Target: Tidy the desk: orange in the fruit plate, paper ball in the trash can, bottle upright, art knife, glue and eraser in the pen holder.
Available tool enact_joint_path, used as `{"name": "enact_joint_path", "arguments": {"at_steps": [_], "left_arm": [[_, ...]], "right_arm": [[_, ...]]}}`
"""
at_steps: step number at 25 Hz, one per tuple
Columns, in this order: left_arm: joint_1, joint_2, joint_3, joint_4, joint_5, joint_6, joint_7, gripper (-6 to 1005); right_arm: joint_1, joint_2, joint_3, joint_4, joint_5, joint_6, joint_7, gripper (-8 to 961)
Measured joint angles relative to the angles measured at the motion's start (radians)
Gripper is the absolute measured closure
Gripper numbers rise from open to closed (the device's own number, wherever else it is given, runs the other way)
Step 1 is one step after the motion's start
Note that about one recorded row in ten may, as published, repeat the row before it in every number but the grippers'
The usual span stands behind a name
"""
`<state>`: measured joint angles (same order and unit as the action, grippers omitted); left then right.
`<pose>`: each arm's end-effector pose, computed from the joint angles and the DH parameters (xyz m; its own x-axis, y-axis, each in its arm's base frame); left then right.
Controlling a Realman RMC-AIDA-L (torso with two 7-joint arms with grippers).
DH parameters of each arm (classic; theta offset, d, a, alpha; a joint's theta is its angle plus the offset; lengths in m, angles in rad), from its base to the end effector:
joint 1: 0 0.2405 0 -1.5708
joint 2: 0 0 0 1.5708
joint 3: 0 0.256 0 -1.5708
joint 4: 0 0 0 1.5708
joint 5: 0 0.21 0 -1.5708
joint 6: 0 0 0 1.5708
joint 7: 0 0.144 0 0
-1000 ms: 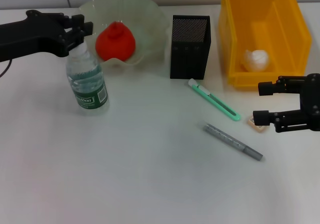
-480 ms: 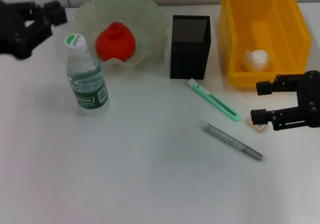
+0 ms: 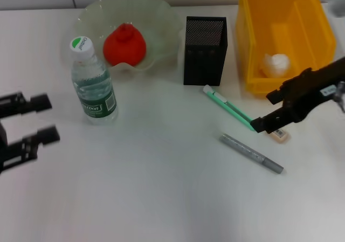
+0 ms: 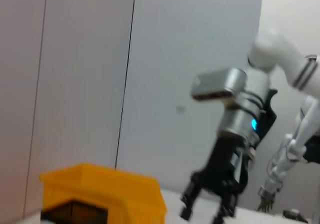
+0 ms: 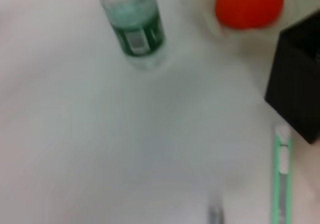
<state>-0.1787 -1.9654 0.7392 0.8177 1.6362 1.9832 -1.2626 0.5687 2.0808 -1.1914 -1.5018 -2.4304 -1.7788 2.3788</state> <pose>-0.2989 0.2249 0.0895 0.7129 0.1370 0.6877 0.3356 -0.9278 -0.1631 0.1622 0.3342 0.0387 0.8267 -0.5481 0.1270 -0.5034 -0.8214 -0.2683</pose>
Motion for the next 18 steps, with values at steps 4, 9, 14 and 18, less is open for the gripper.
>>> {"name": "enact_joint_path", "arguments": {"at_steps": [4, 9, 14, 18], "left_arm": [[0.003, 0.009, -0.007, -0.068, 0.052, -0.004, 0.041, 364], [0.002, 0.009, -0.010, -0.083, 0.076, -0.007, 0.054, 280], [-0.008, 0.008, -0.011, -0.084, 0.075, -0.006, 0.052, 197], [-0.017, 0.006, -0.012, -0.082, 0.076, -0.006, 0.047, 180]], "right_arm": [[0.093, 0.002, -0.116, 0.050, -0.114, 0.068, 0.171, 136], [0.165, 0.002, -0.210, 0.158, -0.139, 0.188, 0.307, 136], [0.214, 0.005, -0.266, 0.285, -0.141, 0.294, 0.377, 136], [0.236, 0.006, -0.296, 0.370, -0.143, 0.382, 0.398, 137]]}}
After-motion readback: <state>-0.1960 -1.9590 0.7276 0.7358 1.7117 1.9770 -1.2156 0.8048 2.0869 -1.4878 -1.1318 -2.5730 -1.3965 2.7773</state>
